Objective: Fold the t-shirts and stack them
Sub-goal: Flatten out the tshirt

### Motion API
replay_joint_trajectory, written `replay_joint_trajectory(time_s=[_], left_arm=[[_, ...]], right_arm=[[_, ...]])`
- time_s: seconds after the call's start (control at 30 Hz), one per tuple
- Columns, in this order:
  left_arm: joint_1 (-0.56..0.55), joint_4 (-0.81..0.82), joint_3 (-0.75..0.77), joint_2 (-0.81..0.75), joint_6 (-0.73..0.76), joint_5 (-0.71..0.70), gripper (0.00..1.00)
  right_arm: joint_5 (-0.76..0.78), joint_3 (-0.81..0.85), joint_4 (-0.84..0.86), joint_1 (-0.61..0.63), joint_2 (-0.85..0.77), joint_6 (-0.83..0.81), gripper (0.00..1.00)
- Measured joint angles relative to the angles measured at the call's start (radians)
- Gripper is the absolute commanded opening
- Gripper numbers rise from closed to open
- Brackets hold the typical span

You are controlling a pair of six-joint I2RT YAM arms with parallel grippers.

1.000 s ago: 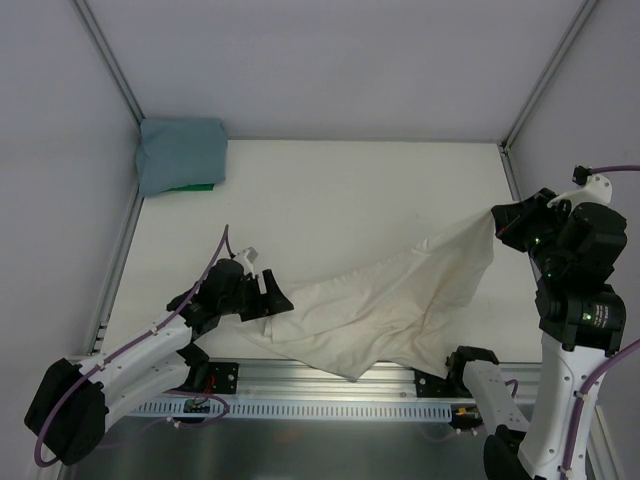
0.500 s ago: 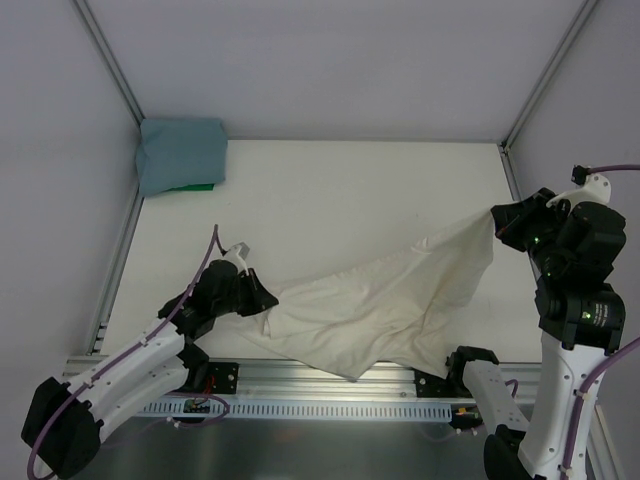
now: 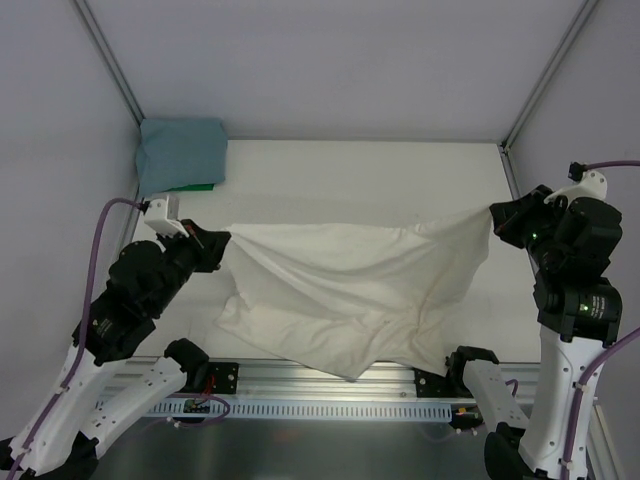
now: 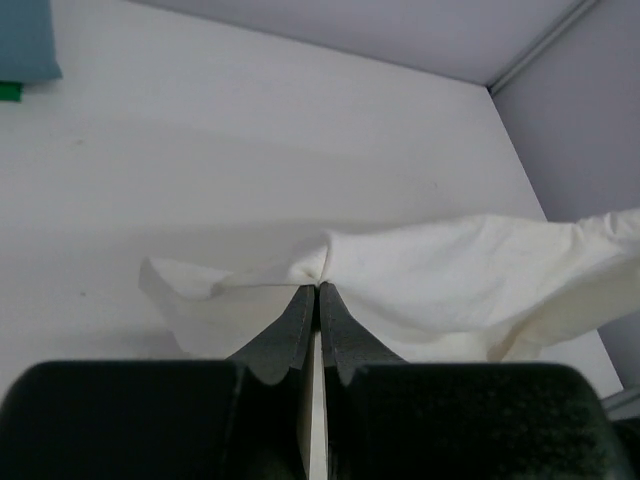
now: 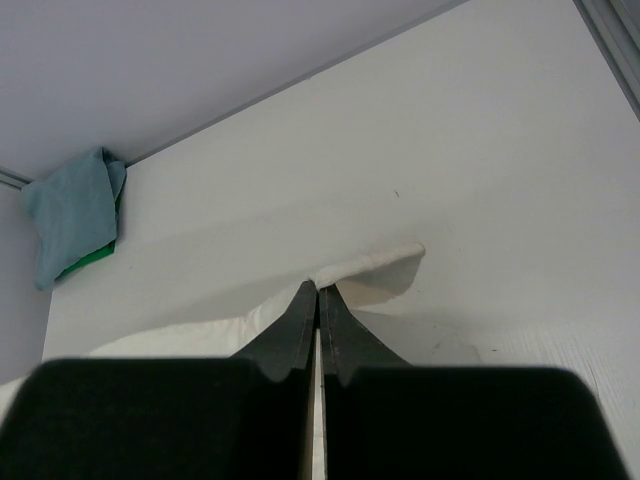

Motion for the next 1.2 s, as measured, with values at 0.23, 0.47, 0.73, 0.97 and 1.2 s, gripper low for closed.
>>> replay_joint_trajectory(time_s=[0.23, 0.47, 0.73, 0.97, 1.2], left_arm=[[0.0, -0.06, 0.124, 0.019, 0.137, -0.129, 0.0], [0.0, -0.096, 0.136, 0.003, 0.204, -0.191, 0.0], [0.0, -0.121, 0.039, -0.037, 0.082, -0.014, 0.0], [0.0, -0.135, -0.32, -0.109, -0.107, 0.28, 0.0], [0.0, -0.09, -0.531, -0.131, -0.242, 0.502, 0.0]], right_arm=[[0.004, 0.005, -0.001, 0.0, 0.005, -0.003, 0.0], [0.008, 0.054, -0.014, 0.0, 0.002, -0.005, 0.0], [0.016, 0.046, -0.029, 0.0, -0.026, -0.006, 0.0], [0.025, 0.035, -0.035, 0.0, -0.054, -0.02, 0.0], [0.026, 0.005, -0.038, 0.0, -0.055, -0.019, 0.0]])
